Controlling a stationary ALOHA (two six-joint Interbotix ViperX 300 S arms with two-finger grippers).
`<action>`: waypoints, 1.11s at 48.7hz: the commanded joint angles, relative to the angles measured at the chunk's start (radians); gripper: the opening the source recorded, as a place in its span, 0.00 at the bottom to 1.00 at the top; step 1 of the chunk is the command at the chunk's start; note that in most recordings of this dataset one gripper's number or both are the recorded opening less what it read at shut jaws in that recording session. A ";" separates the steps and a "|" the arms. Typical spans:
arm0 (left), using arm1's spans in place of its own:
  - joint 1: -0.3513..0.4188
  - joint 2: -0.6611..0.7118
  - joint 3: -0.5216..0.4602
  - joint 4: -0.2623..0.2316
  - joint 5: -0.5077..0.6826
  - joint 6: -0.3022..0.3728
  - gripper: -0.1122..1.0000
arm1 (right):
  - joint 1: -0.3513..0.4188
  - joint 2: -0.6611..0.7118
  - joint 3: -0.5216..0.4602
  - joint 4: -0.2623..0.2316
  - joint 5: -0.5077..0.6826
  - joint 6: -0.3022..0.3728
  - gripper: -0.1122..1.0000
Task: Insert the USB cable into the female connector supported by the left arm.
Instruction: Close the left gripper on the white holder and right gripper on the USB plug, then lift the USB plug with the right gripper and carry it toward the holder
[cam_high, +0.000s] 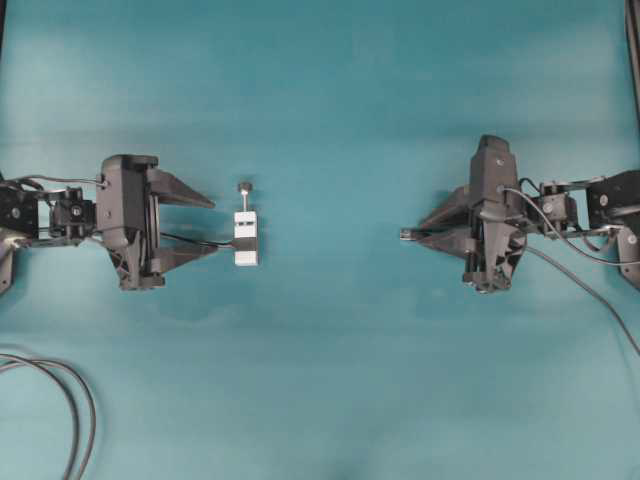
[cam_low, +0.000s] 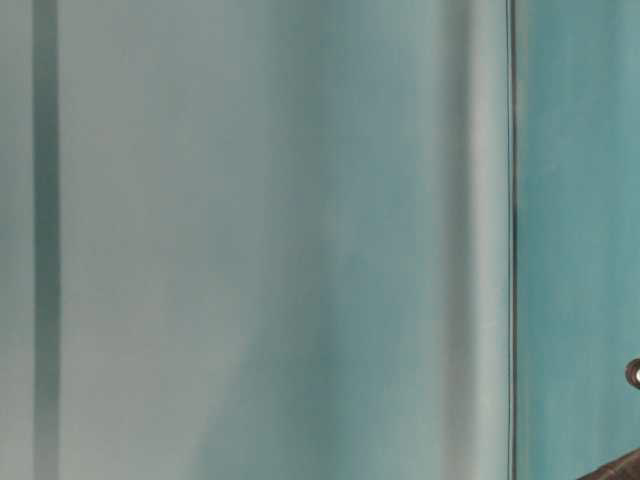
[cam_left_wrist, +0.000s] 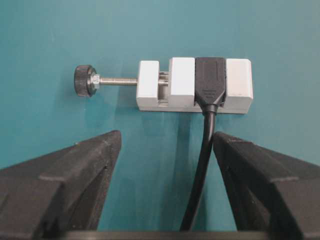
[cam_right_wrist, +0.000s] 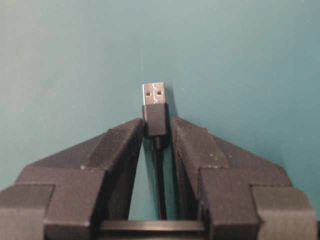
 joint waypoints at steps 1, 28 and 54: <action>0.002 -0.008 -0.012 0.003 -0.003 0.009 0.84 | 0.009 -0.006 -0.003 -0.005 0.008 0.003 0.37; 0.002 -0.006 -0.020 0.003 -0.003 0.009 0.84 | 0.025 -0.006 0.002 -0.005 0.029 0.003 0.37; 0.002 -0.006 -0.020 0.003 -0.003 0.011 0.80 | 0.026 -0.006 -0.018 -0.006 0.064 -0.002 0.29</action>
